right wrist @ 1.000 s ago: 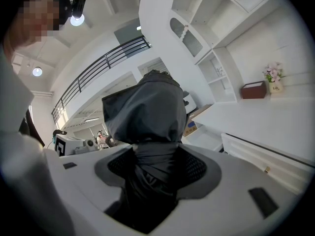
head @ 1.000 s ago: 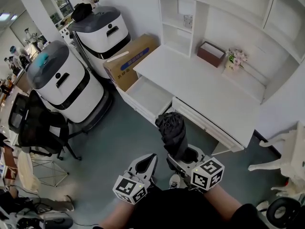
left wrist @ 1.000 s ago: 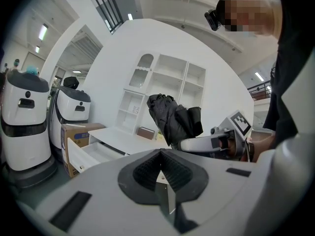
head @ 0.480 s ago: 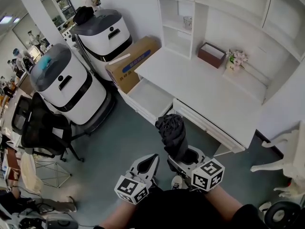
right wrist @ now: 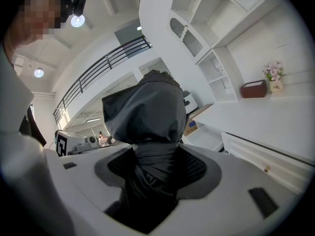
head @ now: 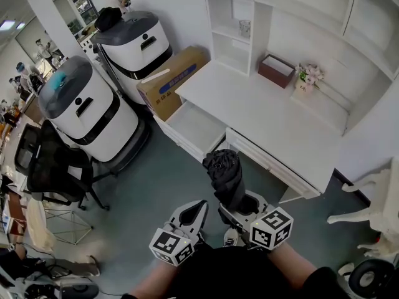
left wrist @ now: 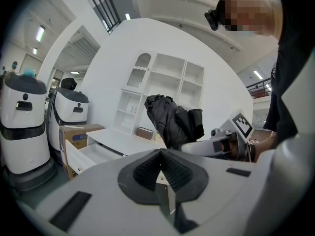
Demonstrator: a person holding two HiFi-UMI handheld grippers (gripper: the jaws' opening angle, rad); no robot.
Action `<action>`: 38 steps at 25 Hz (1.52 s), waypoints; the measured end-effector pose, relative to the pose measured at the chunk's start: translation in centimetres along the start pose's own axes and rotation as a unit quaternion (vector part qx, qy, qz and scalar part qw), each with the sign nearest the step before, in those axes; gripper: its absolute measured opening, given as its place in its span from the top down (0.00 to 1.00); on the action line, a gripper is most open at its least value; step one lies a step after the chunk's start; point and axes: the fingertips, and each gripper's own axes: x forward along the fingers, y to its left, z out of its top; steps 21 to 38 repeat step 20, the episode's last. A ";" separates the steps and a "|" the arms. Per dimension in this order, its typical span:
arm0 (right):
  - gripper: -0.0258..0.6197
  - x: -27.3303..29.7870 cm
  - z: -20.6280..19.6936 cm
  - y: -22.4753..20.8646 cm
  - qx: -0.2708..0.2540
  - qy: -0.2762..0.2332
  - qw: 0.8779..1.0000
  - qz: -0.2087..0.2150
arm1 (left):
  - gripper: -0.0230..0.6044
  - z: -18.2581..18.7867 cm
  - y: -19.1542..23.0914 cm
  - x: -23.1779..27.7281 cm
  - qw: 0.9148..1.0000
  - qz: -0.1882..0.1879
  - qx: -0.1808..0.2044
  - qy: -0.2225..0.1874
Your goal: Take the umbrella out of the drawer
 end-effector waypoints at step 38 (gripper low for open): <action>0.58 -0.1 -0.1 0.4 0.000 0.002 1.000 0.007 | 0.97 -0.1 -0.2 -0.7 1.000 0.007 0.002 -0.002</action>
